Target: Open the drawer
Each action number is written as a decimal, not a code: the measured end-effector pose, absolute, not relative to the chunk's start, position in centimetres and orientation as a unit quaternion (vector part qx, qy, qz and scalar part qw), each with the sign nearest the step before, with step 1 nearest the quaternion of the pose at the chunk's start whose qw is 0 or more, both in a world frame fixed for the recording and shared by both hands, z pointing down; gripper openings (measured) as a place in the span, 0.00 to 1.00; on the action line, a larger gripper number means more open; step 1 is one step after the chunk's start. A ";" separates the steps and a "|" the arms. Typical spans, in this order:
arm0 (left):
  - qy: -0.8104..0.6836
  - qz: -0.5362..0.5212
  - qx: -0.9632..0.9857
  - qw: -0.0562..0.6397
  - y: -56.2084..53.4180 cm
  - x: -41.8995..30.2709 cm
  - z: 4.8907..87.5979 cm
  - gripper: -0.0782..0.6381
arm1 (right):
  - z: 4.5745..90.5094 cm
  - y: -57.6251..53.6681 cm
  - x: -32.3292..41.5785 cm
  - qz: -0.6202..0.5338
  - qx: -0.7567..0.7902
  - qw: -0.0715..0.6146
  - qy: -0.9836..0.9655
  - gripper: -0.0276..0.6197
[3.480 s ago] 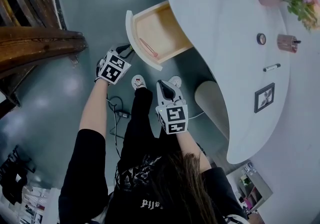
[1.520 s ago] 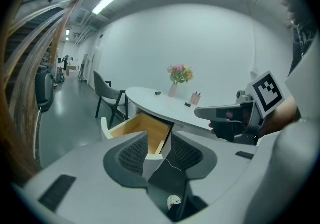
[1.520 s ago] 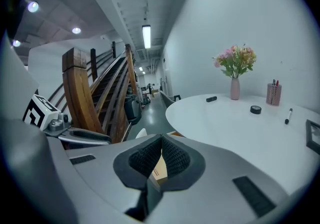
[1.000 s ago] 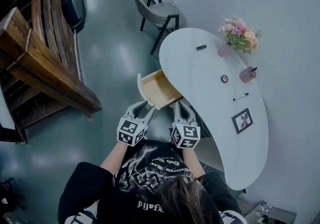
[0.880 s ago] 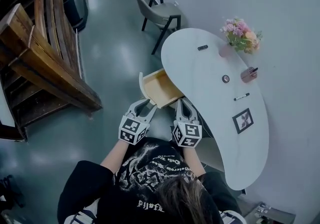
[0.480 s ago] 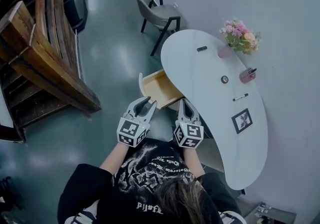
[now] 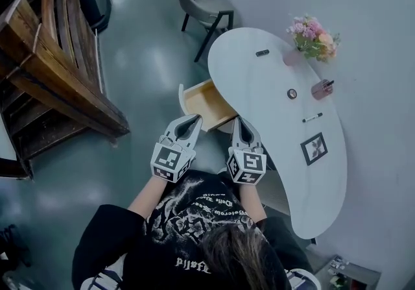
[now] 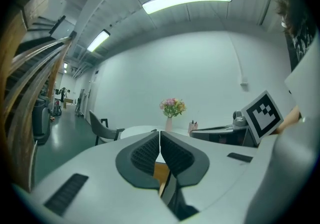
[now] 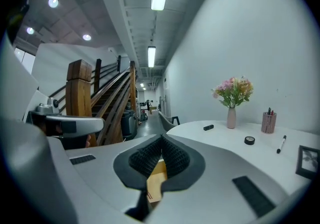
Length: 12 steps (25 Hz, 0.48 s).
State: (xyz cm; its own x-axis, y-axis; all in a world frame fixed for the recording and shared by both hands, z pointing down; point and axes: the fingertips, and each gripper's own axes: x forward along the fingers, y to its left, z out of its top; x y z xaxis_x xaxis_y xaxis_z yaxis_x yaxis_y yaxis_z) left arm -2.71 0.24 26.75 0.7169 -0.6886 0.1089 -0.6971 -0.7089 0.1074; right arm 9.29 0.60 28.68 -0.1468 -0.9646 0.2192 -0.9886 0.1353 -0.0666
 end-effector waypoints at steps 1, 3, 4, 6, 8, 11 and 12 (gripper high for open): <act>-0.375 0.029 0.924 0.069 0.2 -2.8 26.6 0.15 | 28.6 0.6 9.0 0.092 0.648 0.066 -0.754 0.08; -0.377 0.031 0.924 0.065 0.1 -2.9 26.4 0.14 | 28.3 0.5 8.6 0.083 0.646 0.067 -0.756 0.08; -0.378 0.034 0.923 0.064 0.0 -2.9 26.5 0.14 | 28.2 0.4 8.5 0.080 0.646 0.066 -0.756 0.08; -0.380 0.039 0.922 0.064 -0.1 -3.0 26.7 0.14 | 28.1 0.2 8.6 0.074 0.648 0.068 -0.755 0.08; -0.380 0.042 0.921 0.068 -0.1 -3.0 27.0 0.14 | 28.3 0.1 8.7 0.074 0.648 0.071 -0.755 0.08; -0.380 0.044 0.921 0.071 0.0 -3.1 27.1 0.14 | 28.6 0.1 8.7 0.077 0.646 0.075 -0.755 0.08; -0.381 0.046 0.921 0.070 -0.1 -3.1 27.1 0.14 | 28.6 0.0 8.7 0.075 0.645 0.078 -0.756 0.08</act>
State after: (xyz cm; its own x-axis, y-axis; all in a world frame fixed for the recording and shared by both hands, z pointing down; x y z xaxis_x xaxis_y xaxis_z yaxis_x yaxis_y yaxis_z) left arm -3.14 -0.11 27.10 0.7058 -0.6949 0.1380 -0.7078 -0.7002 0.0939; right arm 8.67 0.05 28.60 -0.1551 -0.9641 0.2157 -0.9877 0.1559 -0.0132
